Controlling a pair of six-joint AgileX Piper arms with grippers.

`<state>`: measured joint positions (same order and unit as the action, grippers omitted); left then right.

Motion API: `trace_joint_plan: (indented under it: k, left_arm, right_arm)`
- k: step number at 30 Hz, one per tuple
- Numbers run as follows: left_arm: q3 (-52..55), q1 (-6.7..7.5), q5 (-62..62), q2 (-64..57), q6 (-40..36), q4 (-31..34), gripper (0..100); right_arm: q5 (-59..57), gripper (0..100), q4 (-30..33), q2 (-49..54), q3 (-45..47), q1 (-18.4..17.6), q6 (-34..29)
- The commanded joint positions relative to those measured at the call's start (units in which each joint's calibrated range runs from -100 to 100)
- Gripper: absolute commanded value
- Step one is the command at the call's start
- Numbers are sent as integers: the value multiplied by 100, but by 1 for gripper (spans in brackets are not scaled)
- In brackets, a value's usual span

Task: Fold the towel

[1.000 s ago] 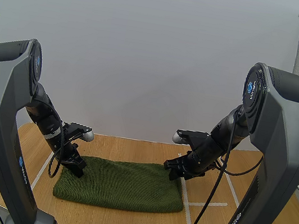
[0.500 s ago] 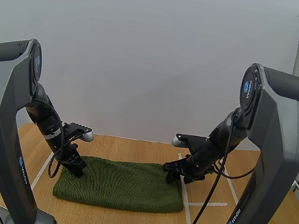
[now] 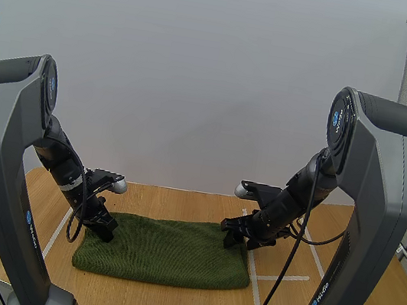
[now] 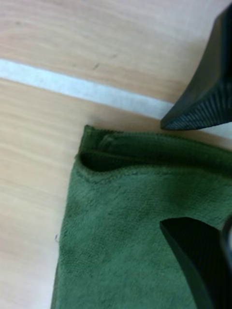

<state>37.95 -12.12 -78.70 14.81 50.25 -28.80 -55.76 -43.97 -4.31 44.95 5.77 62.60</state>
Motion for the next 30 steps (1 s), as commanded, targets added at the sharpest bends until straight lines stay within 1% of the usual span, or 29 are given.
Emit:
trace_joint_plan:
  k: [1, 8, 12, 15, 16, 17, 18, 19, 22, 23, 25, 30]
  left_arm:
    - [66, 11, 158, 168, -53, 21, 0]
    - [66, 11, 141, 166, -53, 9, 0]
    - [66, 11, 54, 166, -53, -6, 0]
    - [66, 11, -79, 166, -53, -6, 0]
    - [66, 11, -101, 166, -65, -6, 0]
    - [66, 11, -126, 166, -92, -6, 0]
    - [66, 11, -148, 166, -93, -6, 0]
    - [66, 11, -187, 166, -93, -6, 0]
    - [66, 11, -330, 166, -136, -44, 0]
    - [66, 11, -424, 166, -136, -86, 0]
    - [66, 11, -501, 166, -136, -128, 0]
    - [66, 97, -539, 166, -136, -241, 0]
  right_arm:
    - [-992, 85, -701, -139, 55, -1, 511]
    - [-1574, 85, -886, -139, 55, -45, 556]
    - [-1594, 85, -892, -139, 55, -215, 556]
    - [-1579, 81, -892, -139, 55, -346, 564]
    - [-1531, 77, -892, -139, 55, -355, 573]
    - [-1488, 70, -892, -139, 55, -355, 575]
    - [-1472, 60, -892, -139, 55, -355, 575]
    - [-1438, 48, -892, -139, 55, -338, 575]
    - [-1398, 7, -862, -139, 55, -337, 575]
    - [-1398, 0, -862, -139, 55, -337, 575]
    - [-1355, 0, -797, -139, 55, -337, 575]
    - [-1066, 0, -609, 8, 55, -327, 564]
